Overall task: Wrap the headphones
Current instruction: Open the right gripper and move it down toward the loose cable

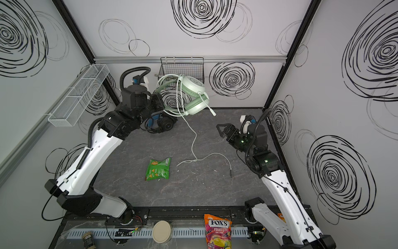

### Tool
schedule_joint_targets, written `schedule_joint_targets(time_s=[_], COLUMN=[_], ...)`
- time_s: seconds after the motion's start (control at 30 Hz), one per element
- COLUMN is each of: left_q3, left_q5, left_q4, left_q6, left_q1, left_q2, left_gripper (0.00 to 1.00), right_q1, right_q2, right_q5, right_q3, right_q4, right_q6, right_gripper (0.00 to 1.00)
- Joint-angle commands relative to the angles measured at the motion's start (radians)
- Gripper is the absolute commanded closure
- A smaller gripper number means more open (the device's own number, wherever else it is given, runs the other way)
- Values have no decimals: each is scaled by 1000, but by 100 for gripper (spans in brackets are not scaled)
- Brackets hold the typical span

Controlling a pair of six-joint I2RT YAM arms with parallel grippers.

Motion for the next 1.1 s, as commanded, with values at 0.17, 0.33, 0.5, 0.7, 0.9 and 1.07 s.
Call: schedule_joint_targets(time_s=[0.17,0.33,0.5,0.7,0.9,1.07], left_q3=[79,85,91,71,51,43], left_q5=[33,15,-13,-17,-40,-56], left_q4=[140,150,158,163,170,171], left_q6=[-25,-14,6,5,10,11], left_q1=[-12,-23,-41,-54,-73,-95], left_q2=[-2,-1,-2,-15,-27,-28], left_gripper=[100,100,100,100,100,100], right_q1=[91,163,222,223,228,228], right_q2=[54,51,42,114,204,277], right_q5=[-218,-245,-190,-184,-196,-201], right_q3=[-111,-244,-345,-442,-393,-376], right_q4=[169,290,350,476,479,498], right_q6=[477,687,790,823,778,753], right_gripper=[0,0,0,0,0,0])
